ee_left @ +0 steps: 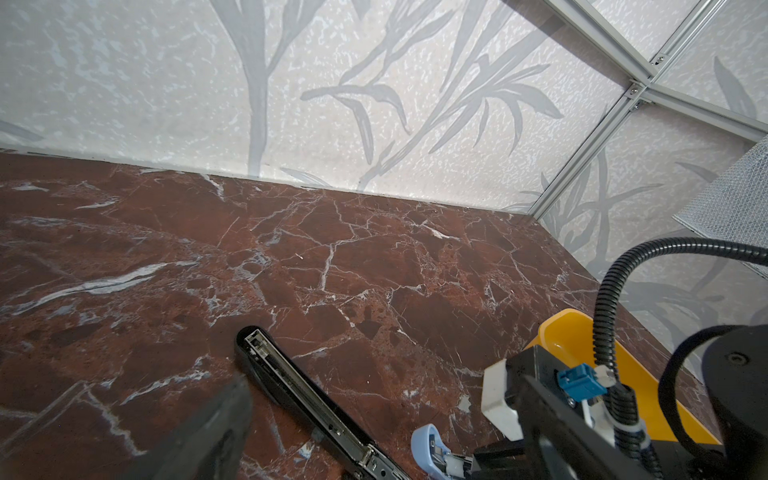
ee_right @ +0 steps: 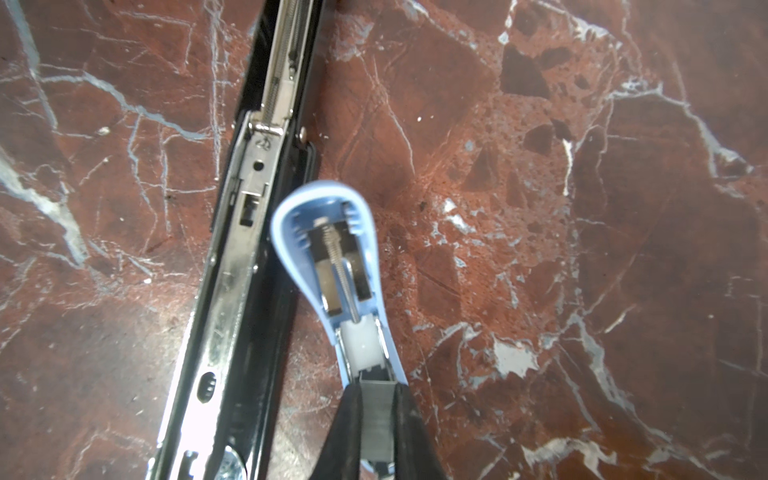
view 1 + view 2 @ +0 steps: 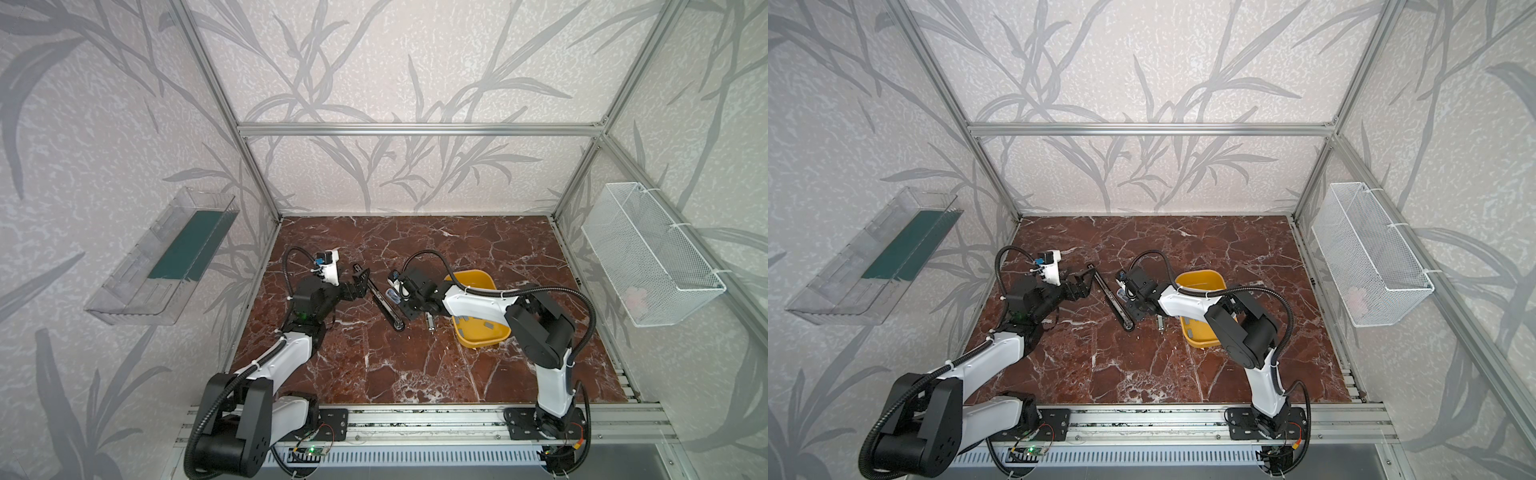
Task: Load the staples into the stapler
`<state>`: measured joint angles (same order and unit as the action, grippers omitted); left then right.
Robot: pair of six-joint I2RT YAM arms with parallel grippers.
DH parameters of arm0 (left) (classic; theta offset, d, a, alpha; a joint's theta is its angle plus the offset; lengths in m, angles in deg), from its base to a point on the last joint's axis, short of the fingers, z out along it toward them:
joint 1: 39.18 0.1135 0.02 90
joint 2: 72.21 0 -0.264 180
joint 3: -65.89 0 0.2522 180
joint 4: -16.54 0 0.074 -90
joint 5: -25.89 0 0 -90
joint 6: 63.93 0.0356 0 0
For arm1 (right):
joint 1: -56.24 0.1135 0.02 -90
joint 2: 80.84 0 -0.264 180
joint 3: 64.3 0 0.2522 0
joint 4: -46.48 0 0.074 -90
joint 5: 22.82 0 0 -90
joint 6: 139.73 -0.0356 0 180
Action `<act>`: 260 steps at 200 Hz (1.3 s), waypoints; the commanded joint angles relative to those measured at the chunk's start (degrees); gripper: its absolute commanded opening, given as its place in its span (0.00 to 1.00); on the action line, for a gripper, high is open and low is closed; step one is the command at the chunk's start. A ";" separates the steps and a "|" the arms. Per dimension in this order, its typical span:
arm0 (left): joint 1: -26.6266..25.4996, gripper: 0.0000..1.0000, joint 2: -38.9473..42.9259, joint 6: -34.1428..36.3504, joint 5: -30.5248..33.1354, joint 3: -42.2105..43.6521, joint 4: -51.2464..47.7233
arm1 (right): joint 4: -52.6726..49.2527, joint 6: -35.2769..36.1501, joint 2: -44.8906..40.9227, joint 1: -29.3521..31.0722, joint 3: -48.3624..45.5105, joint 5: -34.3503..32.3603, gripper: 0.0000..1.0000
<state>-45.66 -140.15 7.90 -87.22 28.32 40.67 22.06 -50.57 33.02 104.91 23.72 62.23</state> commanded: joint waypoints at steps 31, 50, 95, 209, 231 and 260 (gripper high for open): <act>0.06 0.99 1.03 -0.81 -0.79 0.86 1.84 | 0.28 2.31 -3.82 -0.24 -1.11 -0.79 0.05; 0.02 0.99 1.12 -0.81 -0.88 0.80 1.84 | 0.76 3.53 -3.92 -0.26 -1.46 -0.33 0.05; 0.06 0.99 1.27 -0.81 -0.88 0.96 1.84 | 3.30 6.85 -3.65 -0.93 -3.23 0.55 0.05; 0.01 0.99 1.32 -0.81 -0.97 1.02 1.96 | 4.77 8.79 -4.31 -1.99 -4.21 2.62 0.02; 0.05 0.99 1.45 -0.80 -0.97 1.05 1.94 | 4.83 8.75 -3.75 -2.04 -3.86 3.78 0.02; 0.01 0.99 1.46 -0.76 -1.07 1.11 2.03 | 4.95 8.89 -3.23 -2.00 -3.70 3.49 0.02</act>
<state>-45.66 -140.09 7.90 -87.79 28.41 40.97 26.34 -42.38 30.97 102.92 20.09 65.27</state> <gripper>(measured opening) 0.992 0.144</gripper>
